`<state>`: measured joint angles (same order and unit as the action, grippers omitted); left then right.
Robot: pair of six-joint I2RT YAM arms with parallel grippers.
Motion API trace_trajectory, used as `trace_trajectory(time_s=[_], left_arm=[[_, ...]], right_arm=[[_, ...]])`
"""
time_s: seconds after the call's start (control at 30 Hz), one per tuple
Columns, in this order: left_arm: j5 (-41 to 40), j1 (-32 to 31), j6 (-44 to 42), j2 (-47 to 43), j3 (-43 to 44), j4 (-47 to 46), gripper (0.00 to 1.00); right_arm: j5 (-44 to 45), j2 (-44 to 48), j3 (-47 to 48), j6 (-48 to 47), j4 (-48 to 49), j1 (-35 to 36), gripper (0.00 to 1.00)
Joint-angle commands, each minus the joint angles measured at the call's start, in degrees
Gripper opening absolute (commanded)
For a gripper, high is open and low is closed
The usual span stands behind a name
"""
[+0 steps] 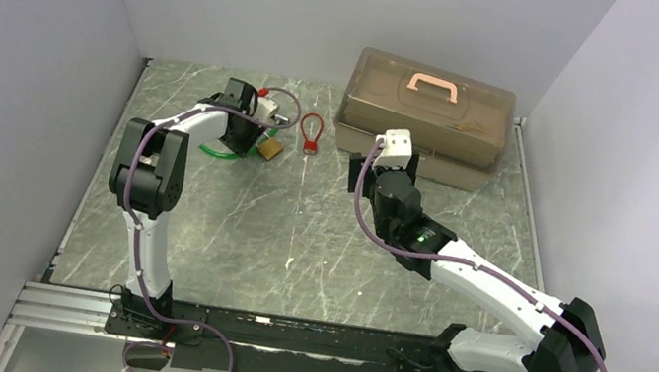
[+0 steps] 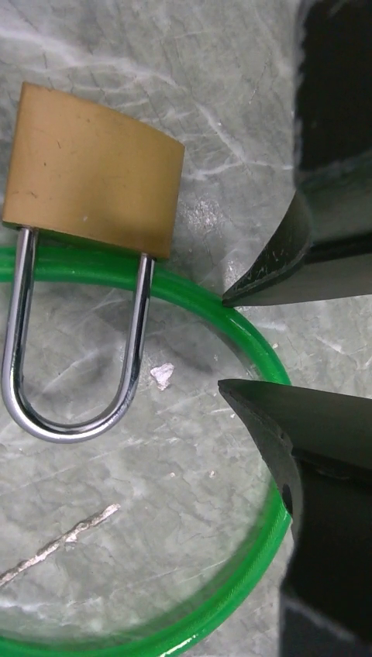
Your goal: Unlock with the key
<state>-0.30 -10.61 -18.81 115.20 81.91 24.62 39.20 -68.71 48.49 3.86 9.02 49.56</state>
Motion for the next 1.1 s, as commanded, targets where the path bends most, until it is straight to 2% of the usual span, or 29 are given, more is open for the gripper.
trace_trajectory(time_s=[0.0,0.13,0.37,0.43,0.63,0.83,1.07], left_arm=[[0.83,-0.63,-2.2,1.22,2.7,3.13,0.44],[2.41,-1.79,-3.14,0.53,0.26,2.67,0.39],[3.09,-4.8,-5.63,0.78,-1.41,4.29,0.13],[3.79,-5.46,-6.28,0.8,-1.54,5.18,0.09],[7.13,-9.13,-8.64,-2.51,-6.12,5.25,0.05],[8.79,-16.45,-10.28,-7.6,-14.44,3.66,0.03],[11.74,-24.3,-9.53,-12.05,-20.23,3.52,0.03]], right_arm=[[1.41,0.89,2.7,-1.35,0.49,0.22,0.77],[0.88,1.83,2.62,-1.48,0.72,0.19,0.75],[1.23,2.69,3.03,-2.19,0.17,0.19,0.73],[1.33,3.19,2.98,-2.27,-0.1,0.23,0.72],[1.94,5.1,2.04,-2.58,-0.68,0.17,0.7],[3.02,6.61,1.09,-2.91,-0.55,0.19,0.69],[4.96,7.81,0.3,-3.31,0.3,0.12,0.67]])
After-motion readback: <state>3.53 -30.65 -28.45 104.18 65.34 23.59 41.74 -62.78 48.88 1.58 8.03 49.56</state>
